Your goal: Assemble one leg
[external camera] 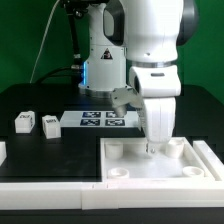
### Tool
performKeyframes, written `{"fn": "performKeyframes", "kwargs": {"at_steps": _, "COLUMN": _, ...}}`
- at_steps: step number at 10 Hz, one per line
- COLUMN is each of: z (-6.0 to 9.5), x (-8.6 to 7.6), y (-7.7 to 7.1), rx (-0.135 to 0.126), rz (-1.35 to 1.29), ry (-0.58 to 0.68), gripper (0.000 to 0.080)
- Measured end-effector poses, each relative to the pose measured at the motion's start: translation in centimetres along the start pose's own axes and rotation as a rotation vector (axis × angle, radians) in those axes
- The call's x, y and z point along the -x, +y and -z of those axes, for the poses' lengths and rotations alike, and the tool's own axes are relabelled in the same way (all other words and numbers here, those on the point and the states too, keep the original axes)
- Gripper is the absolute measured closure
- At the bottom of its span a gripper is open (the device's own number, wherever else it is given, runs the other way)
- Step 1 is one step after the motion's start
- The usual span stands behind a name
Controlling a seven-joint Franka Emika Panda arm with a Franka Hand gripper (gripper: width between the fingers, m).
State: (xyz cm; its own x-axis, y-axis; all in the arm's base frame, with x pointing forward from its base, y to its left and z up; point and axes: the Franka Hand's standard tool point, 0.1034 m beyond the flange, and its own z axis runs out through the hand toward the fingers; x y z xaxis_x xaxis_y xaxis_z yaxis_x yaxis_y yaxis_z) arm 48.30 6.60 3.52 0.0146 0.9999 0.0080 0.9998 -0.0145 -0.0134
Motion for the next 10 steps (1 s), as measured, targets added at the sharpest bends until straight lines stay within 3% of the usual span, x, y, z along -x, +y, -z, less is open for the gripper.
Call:
{"fn": "performKeyframes", "kwargs": {"at_steps": 3, "z": 2.0, "x": 0.4, "y": -2.5, "rx": 0.009, "rz": -0.068, "ry": -0.016, "gripper": 0.015}}
{"fn": "performKeyframes", "kwargs": {"at_steps": 6, "z": 1.7, "x": 0.4, "y": -2.5, "rx": 0.003, "rz": -0.088, "ry": -0.014, "gripper": 0.015}}
{"fn": "performKeyframes", "kwargs": {"at_steps": 10, "z": 1.6, "x": 0.3, "y": -2.7, "rx": 0.005, "rz": -0.509, "ry": -0.001, "gripper": 0.015}}
